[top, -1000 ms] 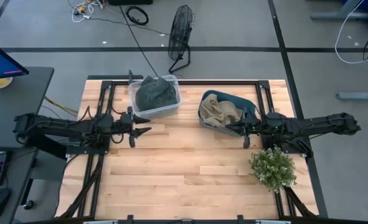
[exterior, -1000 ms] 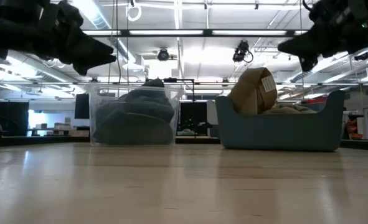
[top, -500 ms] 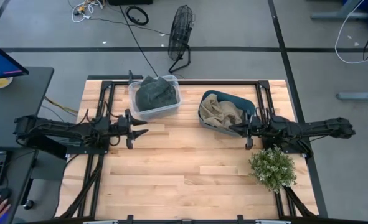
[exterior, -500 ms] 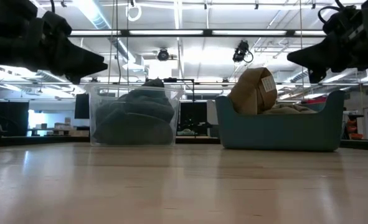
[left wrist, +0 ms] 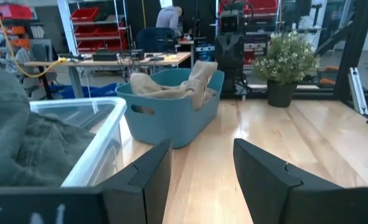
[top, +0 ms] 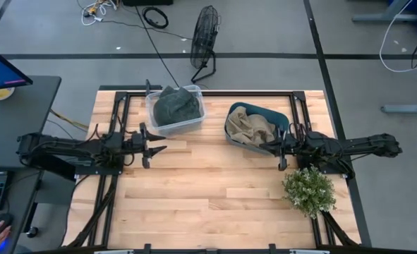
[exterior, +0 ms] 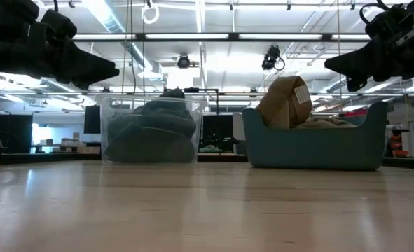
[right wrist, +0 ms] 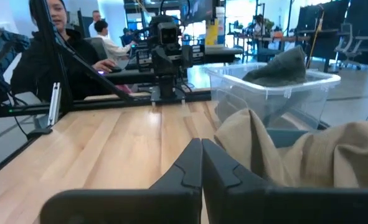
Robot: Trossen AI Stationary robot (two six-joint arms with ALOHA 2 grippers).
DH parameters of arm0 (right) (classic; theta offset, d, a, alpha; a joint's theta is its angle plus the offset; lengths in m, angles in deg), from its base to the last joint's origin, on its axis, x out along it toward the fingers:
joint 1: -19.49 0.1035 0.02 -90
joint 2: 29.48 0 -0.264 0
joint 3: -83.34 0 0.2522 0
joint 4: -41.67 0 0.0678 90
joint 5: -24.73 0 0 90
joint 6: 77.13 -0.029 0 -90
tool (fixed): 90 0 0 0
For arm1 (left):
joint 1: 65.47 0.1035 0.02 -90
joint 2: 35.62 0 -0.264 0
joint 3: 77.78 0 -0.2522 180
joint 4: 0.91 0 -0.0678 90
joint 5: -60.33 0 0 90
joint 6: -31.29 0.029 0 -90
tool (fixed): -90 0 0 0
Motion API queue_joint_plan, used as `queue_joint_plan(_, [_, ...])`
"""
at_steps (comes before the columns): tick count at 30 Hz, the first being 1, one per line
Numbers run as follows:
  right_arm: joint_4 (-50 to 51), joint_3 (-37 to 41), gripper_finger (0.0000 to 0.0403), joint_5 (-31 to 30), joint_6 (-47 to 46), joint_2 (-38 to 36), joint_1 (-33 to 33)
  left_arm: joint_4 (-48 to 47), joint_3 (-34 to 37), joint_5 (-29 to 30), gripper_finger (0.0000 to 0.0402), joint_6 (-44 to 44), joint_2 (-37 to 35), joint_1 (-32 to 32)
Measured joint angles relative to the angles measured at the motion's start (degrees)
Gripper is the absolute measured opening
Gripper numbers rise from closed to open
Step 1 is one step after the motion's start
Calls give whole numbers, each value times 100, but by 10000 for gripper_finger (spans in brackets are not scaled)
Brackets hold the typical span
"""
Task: Pick & Place hat
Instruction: Return to Home Position
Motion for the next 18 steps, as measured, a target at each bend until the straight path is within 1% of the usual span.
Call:
queue_joint_plan(6, [376,-2,2,-2,-153,-87,0,-825,0,26,177,-259,-385,-1])
queue_joint_plan(13, [534,-2,2,-2,132,-132,0,-975,2,26,177,-225,-510,-1])
queue_joint_plan(18, [622,-2,2,-2,-186,-130,0,-1133,3,26,177,-276,-499,-1])
